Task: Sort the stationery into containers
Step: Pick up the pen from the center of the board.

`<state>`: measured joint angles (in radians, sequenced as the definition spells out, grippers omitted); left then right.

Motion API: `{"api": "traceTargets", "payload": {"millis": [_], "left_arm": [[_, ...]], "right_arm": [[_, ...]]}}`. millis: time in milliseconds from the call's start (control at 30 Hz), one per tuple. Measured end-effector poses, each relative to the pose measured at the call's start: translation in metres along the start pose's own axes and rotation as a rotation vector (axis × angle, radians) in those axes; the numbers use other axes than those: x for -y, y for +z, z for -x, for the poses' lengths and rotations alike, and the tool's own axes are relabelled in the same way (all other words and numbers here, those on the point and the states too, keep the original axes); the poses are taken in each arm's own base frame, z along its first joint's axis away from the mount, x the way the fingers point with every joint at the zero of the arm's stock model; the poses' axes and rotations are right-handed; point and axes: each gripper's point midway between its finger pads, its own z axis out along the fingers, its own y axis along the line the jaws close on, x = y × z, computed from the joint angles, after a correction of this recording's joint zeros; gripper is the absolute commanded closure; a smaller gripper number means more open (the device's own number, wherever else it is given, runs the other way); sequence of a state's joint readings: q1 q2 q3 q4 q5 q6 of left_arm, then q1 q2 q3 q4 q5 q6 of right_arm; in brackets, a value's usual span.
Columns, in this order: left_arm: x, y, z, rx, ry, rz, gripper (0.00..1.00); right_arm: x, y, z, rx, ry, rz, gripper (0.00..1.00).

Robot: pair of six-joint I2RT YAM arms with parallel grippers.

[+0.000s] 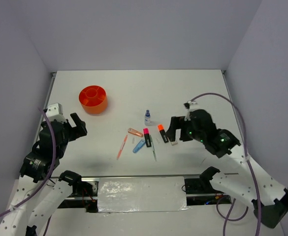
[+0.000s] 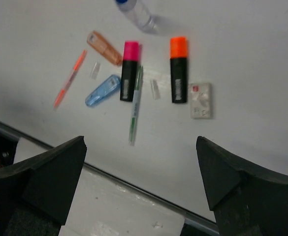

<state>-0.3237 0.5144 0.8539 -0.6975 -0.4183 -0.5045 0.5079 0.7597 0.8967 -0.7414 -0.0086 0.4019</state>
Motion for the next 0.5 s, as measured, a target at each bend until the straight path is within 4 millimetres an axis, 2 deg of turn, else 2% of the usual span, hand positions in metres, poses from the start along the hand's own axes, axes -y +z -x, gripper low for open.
{"api": "traceTargets", "payload": {"millis": [33, 100, 233, 333, 433, 500], "left_arm": [[0.0, 0.001, -0.001, -0.005, 0.002, 0.001, 0.01], [0.001, 0.002, -0.002, -0.01, 0.004, 0.0, 0.01], [0.002, 0.004, -0.003, -0.018, 0.008, 0.001, 0.01], [0.002, 0.005, -0.005, -0.027, 0.012, 0.001, 0.01], [0.003, 0.006, -0.006, -0.034, 0.014, 0.002, 0.01], [0.003, 0.007, -0.006, -0.036, 0.015, 0.001, 0.01]], "right_arm": [[-0.009, 0.012, -0.018, -0.057, -0.024, 0.009, 0.0], [-0.017, 0.022, -0.042, -0.116, -0.046, 0.009, 0.0], [-0.033, 0.039, -0.071, -0.164, -0.073, 0.007, 0.02], [-0.045, 0.059, -0.092, -0.221, -0.113, -0.025, 0.07], [-0.041, 0.086, -0.123, -0.312, -0.16, -0.104, 0.16], [-0.034, 0.096, -0.134, -0.345, -0.179, -0.149, 0.22]]}}
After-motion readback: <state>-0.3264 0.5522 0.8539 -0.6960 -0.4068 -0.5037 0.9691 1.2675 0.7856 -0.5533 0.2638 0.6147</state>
